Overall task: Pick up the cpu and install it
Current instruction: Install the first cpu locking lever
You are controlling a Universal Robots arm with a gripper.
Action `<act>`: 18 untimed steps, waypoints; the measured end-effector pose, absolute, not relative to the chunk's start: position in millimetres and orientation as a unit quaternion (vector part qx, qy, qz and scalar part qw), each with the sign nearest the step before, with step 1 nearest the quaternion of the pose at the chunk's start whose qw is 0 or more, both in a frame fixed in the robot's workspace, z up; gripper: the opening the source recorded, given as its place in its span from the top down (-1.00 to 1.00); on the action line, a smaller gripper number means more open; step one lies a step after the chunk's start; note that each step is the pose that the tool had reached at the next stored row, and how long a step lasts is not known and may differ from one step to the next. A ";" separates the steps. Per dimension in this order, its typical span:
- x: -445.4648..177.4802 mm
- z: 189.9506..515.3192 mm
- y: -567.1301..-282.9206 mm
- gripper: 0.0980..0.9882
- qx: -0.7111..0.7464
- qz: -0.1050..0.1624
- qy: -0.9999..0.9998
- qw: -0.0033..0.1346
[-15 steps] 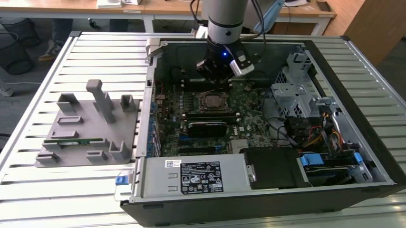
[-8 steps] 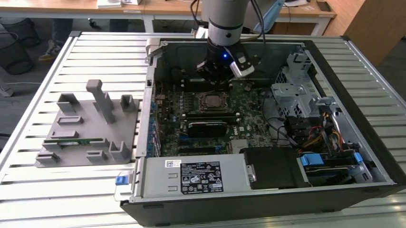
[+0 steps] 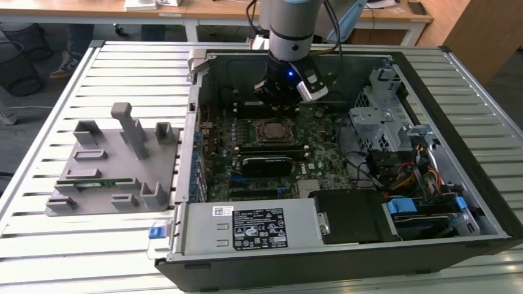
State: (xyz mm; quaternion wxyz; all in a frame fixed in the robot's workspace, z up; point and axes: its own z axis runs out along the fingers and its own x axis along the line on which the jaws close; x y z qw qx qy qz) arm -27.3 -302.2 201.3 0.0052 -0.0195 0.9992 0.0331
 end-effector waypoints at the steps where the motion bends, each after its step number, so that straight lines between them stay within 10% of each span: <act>1: -27.2 201.1 -302.3 0.96 -0.020 0.033 0.999 0.005; 18: -26.3 198.4 -302.2 0.96 -0.020 0.020 1.000 0.005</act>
